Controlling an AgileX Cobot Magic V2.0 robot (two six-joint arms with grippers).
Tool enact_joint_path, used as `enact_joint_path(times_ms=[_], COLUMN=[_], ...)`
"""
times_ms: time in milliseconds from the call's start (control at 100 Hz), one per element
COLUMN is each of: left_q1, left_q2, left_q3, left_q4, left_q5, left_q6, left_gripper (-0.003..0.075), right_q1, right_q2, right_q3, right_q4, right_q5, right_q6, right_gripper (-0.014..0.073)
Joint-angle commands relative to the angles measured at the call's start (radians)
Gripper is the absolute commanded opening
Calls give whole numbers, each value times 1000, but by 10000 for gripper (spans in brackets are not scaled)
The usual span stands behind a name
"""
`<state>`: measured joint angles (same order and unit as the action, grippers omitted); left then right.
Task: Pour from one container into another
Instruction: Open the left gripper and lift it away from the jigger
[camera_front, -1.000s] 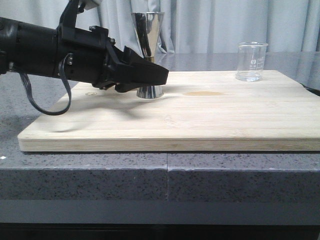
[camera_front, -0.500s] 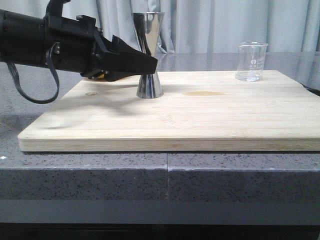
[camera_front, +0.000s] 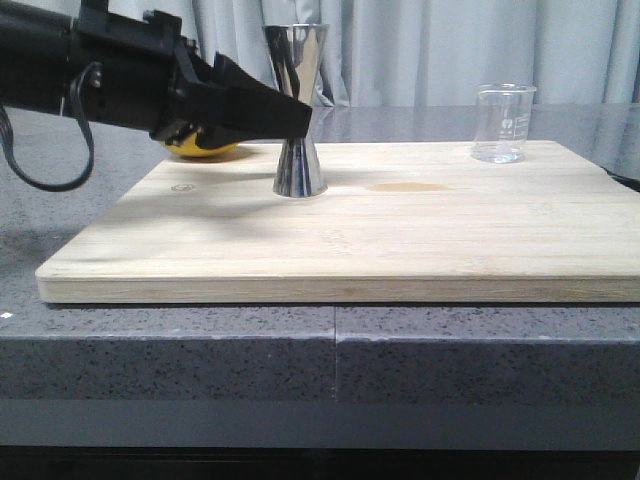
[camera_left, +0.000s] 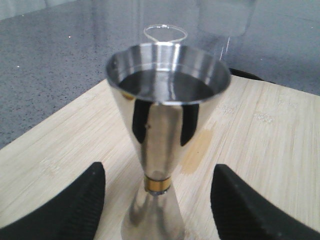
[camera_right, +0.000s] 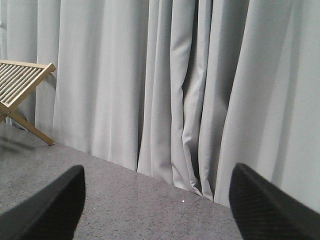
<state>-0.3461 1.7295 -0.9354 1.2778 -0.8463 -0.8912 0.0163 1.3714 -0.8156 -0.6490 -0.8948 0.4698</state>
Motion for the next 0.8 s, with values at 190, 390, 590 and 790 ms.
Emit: enact_joint_path(times_ms=[190, 390, 590, 790], left_q1=[62, 89, 143, 268], left_q2=[-109, -154, -231, -352], left_q3=[-26, -26, -26, -26], left_q4=[105, 187, 195, 195], left_q5=[-63, -91, -127, -128], left_q6=[-151, -234, -278, -345], left_gripper=[431, 431, 430, 427], right_q1=[-3, -3, -7, -7], right_q2=[-37, -37, -37, -61], right_q3=[-20, -20, -20, -20], right_q4=[25, 25, 34, 69], right_q5=[-68, -68, -61, 19], right_q6=[-1, -1, -1, -55], right_gripper=[537, 537, 537, 537])
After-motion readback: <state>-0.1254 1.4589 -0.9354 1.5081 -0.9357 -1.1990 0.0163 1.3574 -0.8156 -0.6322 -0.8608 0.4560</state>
